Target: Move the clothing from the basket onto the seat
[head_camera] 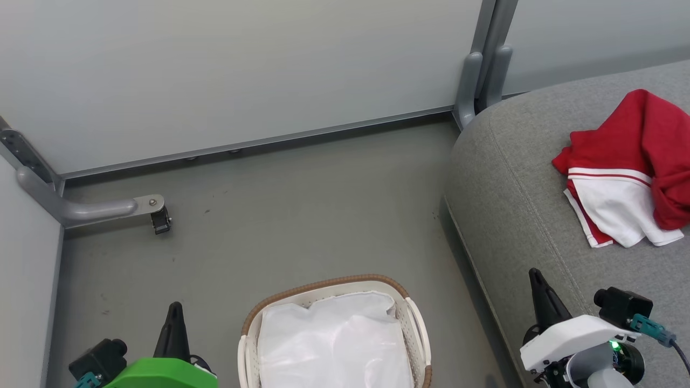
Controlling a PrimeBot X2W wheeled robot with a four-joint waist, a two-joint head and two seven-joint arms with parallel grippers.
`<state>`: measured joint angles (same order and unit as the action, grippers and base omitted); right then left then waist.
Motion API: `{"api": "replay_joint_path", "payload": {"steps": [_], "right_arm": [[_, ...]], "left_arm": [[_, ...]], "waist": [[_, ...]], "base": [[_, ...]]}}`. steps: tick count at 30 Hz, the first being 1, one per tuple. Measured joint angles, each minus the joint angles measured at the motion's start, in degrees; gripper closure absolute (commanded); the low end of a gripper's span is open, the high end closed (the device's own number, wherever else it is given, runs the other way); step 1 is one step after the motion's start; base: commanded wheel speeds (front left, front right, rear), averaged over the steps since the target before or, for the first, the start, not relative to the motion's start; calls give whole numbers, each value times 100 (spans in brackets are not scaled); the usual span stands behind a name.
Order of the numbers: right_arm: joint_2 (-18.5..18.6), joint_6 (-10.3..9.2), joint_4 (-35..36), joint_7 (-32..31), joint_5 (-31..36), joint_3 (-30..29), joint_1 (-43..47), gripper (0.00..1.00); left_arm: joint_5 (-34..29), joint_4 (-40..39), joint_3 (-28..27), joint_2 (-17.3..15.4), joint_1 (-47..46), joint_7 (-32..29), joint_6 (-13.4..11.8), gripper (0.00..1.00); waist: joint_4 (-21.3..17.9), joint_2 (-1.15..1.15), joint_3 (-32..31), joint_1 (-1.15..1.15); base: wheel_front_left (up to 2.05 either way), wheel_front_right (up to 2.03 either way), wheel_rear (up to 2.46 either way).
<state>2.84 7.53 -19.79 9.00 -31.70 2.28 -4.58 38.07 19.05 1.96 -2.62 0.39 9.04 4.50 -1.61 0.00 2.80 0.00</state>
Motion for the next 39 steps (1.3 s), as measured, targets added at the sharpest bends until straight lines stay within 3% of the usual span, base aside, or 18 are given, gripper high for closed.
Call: {"api": "replay_joint_path", "payload": {"steps": [39], "right_arm": [[-4, -1, 277, -757, -2954, -430, -64, 100]], "left_arm": [[2647, -233, -407, -2, -288, -757, 147, 100]], "waist": [[60, 0, -99, 0]], "base": [[0, 0, 0]]}}
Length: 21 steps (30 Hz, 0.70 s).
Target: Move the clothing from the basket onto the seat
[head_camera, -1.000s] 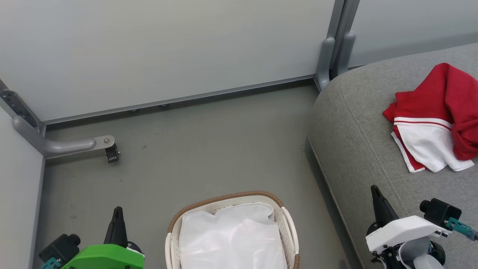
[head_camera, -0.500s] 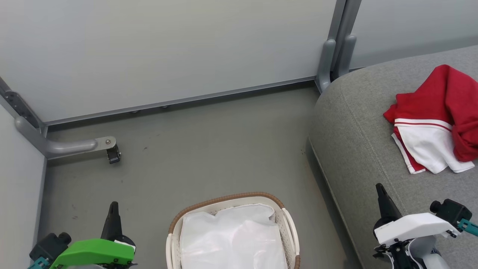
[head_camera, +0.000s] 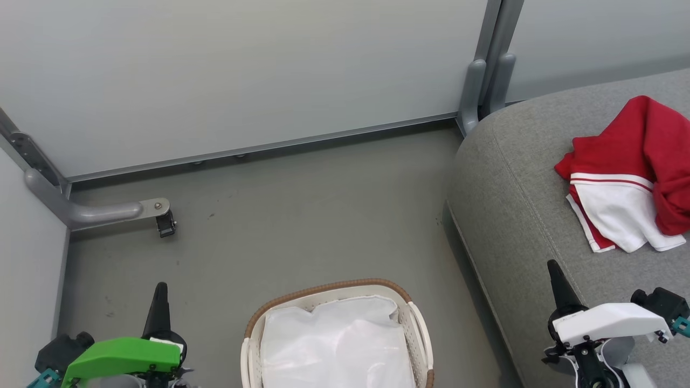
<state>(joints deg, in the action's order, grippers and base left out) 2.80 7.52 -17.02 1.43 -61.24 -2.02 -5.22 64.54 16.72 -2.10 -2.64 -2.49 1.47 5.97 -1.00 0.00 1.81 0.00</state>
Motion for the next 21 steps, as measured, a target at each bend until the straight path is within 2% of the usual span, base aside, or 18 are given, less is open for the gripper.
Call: {"api": "replay_joint_path", "payload": {"steps": [21], "right_arm": [[0, -1, 119, -323, -1249, -183, -15, 100]], "left_arm": [[1111, -105, -176, -2, -137, -328, 53, 100]], "waist": [[34, 0, -56, 0]], "base": [[0, 0, 0]]}}
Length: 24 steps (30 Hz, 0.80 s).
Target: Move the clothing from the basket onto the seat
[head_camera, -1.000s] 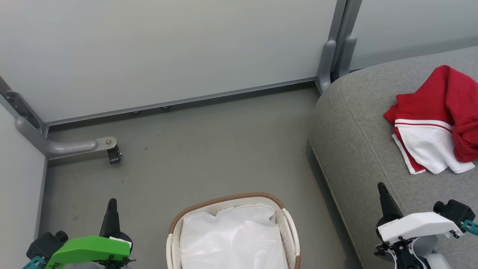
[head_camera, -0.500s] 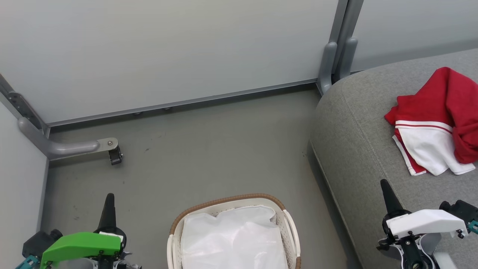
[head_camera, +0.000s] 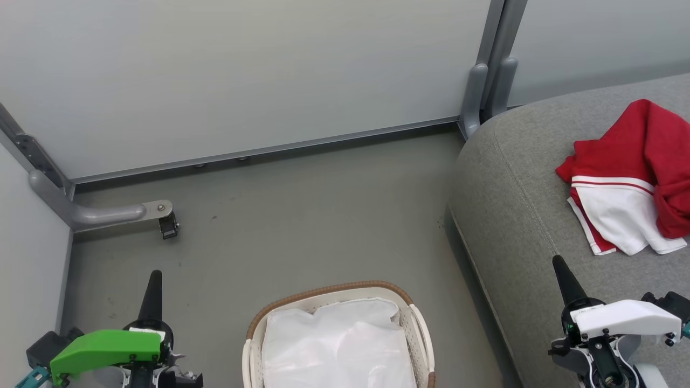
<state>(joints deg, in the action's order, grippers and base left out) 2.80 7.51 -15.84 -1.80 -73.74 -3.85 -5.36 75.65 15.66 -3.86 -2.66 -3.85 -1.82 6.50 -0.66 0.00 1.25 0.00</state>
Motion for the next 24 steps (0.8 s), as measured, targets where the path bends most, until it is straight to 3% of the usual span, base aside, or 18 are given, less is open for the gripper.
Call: {"api": "replay_joint_path", "payload": {"steps": [24], "right_arm": [[0, -1, 109, -300, -1151, -167, -29, 100]], "left_arm": [[1032, -91, -165, -2, -100, -293, 55, 100]], "waist": [[39, 0, -63, 0]], "base": [[0, 0, 0]]}}
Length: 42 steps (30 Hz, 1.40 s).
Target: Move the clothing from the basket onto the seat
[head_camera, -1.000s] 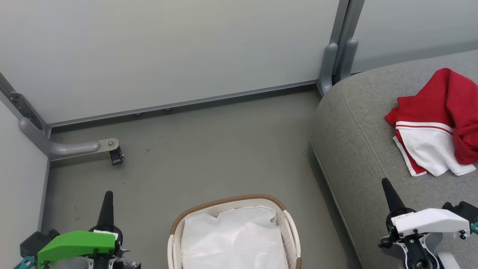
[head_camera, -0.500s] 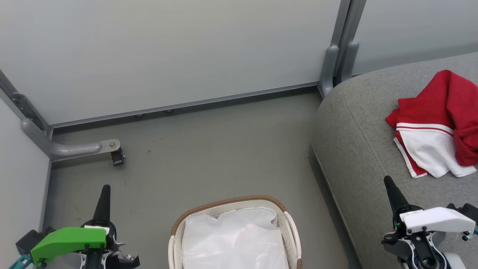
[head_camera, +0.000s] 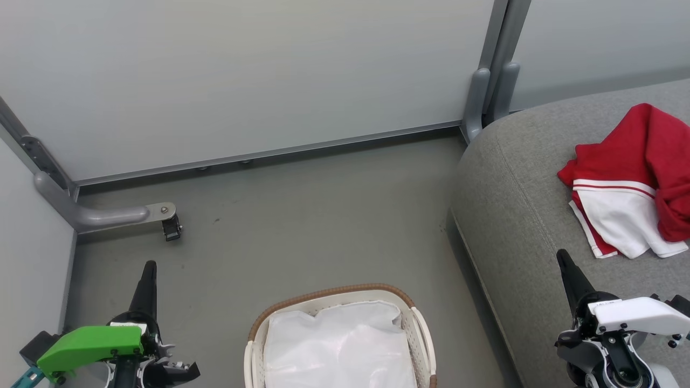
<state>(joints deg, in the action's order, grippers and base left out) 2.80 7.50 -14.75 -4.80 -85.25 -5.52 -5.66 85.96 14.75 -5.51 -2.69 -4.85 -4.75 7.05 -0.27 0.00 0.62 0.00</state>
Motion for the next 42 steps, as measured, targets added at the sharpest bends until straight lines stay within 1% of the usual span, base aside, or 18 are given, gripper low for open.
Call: {"api": "replay_joint_path", "payload": {"steps": [18, 42], "right_arm": [[0, -1, 67, -178, -701, -105, -27, 100], [0, -1, 69, -181, -702, -108, -29, 100]], "left_arm": [[634, -64, -101, -1, -103, -176, 33, 100], [636, -68, -102, -1, -104, -176, 33, 100]], "waist": [[27, 0, -45, 0], [27, 0, -45, 0]], "base": [[0, 0, 0], [0, 0, 0]]}}
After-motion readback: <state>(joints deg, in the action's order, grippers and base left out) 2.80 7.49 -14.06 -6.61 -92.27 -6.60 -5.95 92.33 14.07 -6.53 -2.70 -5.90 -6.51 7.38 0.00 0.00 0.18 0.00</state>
